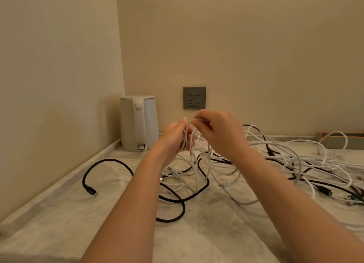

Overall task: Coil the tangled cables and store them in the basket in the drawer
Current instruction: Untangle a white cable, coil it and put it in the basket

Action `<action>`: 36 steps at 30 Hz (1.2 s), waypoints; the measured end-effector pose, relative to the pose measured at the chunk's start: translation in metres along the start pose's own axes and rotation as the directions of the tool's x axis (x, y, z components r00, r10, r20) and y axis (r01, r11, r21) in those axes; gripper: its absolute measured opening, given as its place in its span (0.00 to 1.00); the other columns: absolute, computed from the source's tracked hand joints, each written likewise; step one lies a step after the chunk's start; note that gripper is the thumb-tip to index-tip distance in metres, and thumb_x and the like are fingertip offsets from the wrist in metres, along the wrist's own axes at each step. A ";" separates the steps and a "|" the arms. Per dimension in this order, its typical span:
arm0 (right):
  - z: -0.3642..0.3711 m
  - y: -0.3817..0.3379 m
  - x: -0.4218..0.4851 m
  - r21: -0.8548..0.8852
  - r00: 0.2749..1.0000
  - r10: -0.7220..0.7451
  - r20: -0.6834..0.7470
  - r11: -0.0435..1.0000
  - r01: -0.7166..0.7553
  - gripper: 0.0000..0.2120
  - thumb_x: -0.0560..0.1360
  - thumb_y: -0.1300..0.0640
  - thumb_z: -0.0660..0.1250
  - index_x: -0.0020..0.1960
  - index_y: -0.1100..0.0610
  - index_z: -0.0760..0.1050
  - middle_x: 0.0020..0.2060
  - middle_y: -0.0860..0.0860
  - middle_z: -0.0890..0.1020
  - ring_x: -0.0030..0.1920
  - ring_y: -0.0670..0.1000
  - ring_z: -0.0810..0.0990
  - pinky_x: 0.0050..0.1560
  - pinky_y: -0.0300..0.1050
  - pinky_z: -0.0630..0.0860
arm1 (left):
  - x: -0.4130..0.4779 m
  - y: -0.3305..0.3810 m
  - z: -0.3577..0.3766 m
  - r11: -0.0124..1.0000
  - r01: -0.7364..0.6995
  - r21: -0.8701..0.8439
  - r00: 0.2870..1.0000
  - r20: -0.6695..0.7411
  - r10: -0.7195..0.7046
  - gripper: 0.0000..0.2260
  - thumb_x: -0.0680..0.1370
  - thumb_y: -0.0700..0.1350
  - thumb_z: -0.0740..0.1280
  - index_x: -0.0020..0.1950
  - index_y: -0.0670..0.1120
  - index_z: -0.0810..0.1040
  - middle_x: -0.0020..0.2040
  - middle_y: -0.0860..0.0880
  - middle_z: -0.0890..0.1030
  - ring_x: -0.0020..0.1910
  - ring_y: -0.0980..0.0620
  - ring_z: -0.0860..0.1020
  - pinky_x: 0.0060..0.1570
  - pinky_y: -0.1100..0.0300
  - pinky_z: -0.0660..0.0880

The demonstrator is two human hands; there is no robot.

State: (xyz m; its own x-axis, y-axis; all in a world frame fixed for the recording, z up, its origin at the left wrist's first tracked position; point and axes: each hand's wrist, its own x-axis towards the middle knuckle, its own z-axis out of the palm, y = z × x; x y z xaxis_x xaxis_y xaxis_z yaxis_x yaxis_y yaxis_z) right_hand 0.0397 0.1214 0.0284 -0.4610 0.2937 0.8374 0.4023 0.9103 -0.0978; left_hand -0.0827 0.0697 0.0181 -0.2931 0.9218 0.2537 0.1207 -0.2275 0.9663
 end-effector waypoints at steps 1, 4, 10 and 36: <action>0.002 0.002 0.000 0.012 0.999 0.022 -0.025 1.000 -0.021 0.09 0.77 0.51 0.64 0.43 0.54 0.79 0.32 0.46 0.78 0.34 0.50 0.76 0.36 0.48 0.74 | -0.001 0.000 0.001 1.000 -0.001 0.003 1.000 0.022 0.001 0.21 0.84 0.51 0.48 0.37 0.43 0.70 0.29 0.48 0.71 0.28 0.53 0.68 0.30 0.62 0.67; 0.008 0.008 0.000 0.037 0.993 0.098 -0.062 0.995 -0.096 0.12 0.75 0.47 0.67 0.39 0.54 0.77 0.27 0.42 0.71 0.32 0.49 0.72 0.35 0.46 0.70 | 0.000 0.000 0.003 0.999 0.030 -0.012 0.991 0.129 -0.028 0.26 0.83 0.58 0.44 0.35 0.44 0.69 0.26 0.50 0.69 0.23 0.55 0.66 0.24 0.64 0.64; 0.018 0.020 0.004 0.117 0.962 0.271 -0.030 0.957 -0.266 0.20 0.72 0.42 0.68 0.29 0.53 0.67 0.24 0.46 0.67 0.28 0.48 0.66 0.31 0.45 0.63 | -0.002 0.002 -0.006 0.998 0.056 -0.022 0.948 0.314 -0.046 0.23 0.81 0.59 0.52 0.33 0.45 0.66 0.23 0.53 0.62 0.19 0.58 0.59 0.19 0.68 0.56; 0.019 0.079 0.001 -0.116 0.896 0.432 0.105 0.900 -0.420 0.21 0.78 0.44 0.61 0.33 0.56 0.72 0.29 0.49 0.73 0.31 0.50 0.70 0.33 0.44 0.67 | 0.013 -0.008 -0.022 0.822 0.150 -0.549 0.969 0.247 -0.012 0.27 0.83 0.49 0.49 0.24 0.45 0.67 0.17 0.53 0.60 0.14 0.59 0.59 0.14 0.70 0.55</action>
State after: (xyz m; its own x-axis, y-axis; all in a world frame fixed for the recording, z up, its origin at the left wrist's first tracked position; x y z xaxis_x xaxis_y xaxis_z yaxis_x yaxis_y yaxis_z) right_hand 0.0565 0.1995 0.0113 -0.3226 0.6870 0.6511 0.6475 0.6619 -0.3776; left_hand -0.1082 0.0767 0.0144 -0.0512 0.9735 0.2231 -0.4654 -0.2209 0.8571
